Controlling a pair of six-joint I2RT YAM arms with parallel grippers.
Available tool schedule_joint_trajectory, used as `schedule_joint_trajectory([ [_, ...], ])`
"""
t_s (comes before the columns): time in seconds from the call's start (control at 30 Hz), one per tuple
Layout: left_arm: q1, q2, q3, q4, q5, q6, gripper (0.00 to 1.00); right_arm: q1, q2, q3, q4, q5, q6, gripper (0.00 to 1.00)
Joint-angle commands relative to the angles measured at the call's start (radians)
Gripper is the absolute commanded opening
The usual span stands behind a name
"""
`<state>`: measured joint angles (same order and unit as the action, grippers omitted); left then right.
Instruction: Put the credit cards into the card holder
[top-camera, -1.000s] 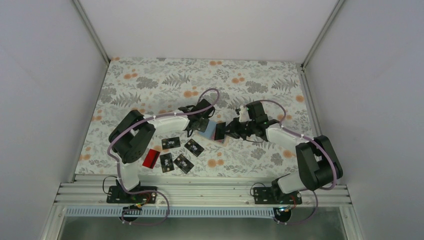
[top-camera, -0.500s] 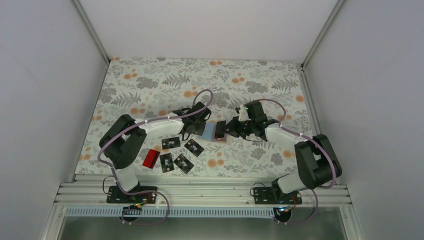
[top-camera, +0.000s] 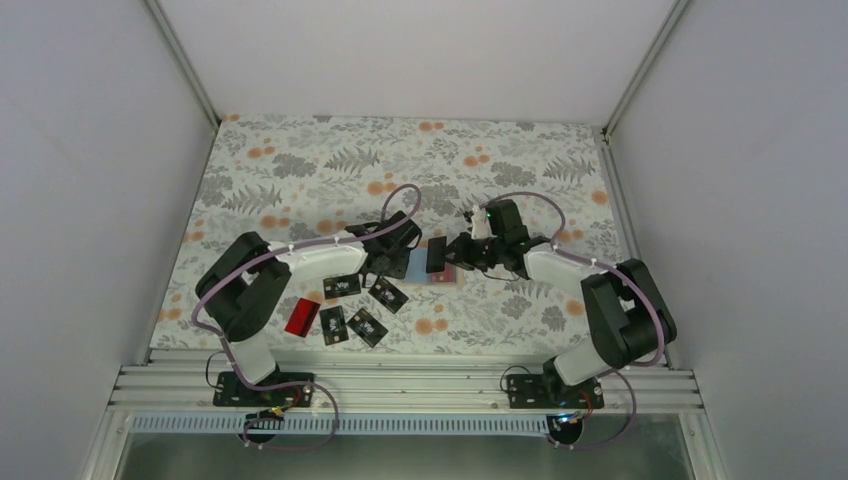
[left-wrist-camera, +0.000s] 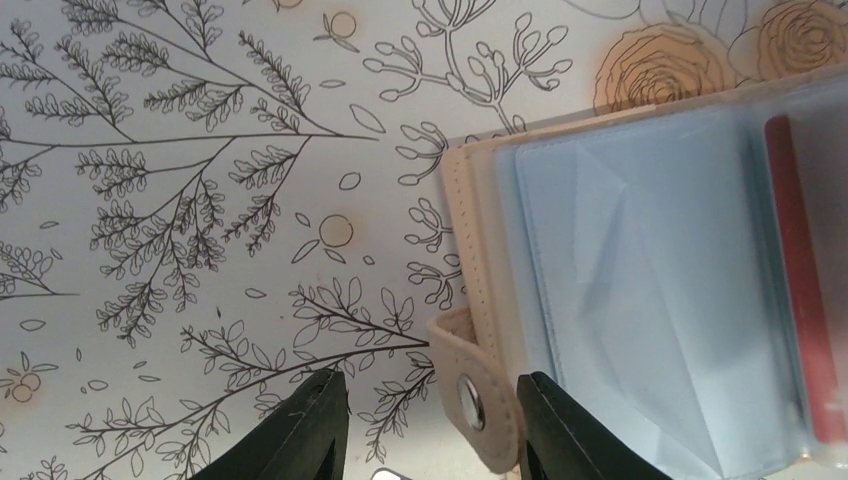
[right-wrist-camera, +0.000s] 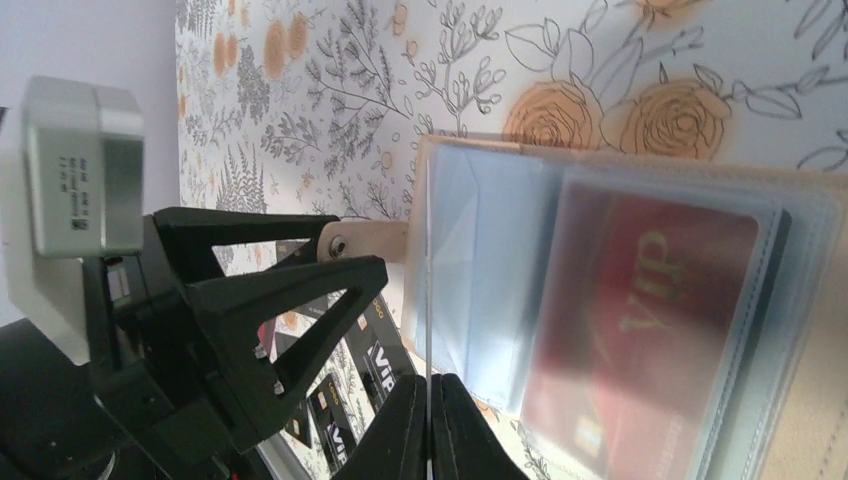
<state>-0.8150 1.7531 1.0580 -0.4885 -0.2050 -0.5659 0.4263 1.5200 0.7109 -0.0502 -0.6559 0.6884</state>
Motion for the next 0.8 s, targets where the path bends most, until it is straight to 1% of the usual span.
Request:
schedule_joint_trajectory([
  [0.0, 0.000, -0.008, -0.017, 0.011, 0.009, -0.026, 0.43, 0.009, 0.020, 0.029, 0.059, 0.024, -0.072, 0.04],
  [0.3, 0.000, 0.026, -0.036, 0.046, 0.042, -0.032, 0.42, 0.009, 0.074, 0.038, 0.120, 0.001, -0.074, 0.04],
  [0.77, 0.000, 0.053, -0.049, 0.066, 0.067, -0.035, 0.35, 0.009, 0.135, 0.038, 0.170, 0.007, -0.075, 0.04],
])
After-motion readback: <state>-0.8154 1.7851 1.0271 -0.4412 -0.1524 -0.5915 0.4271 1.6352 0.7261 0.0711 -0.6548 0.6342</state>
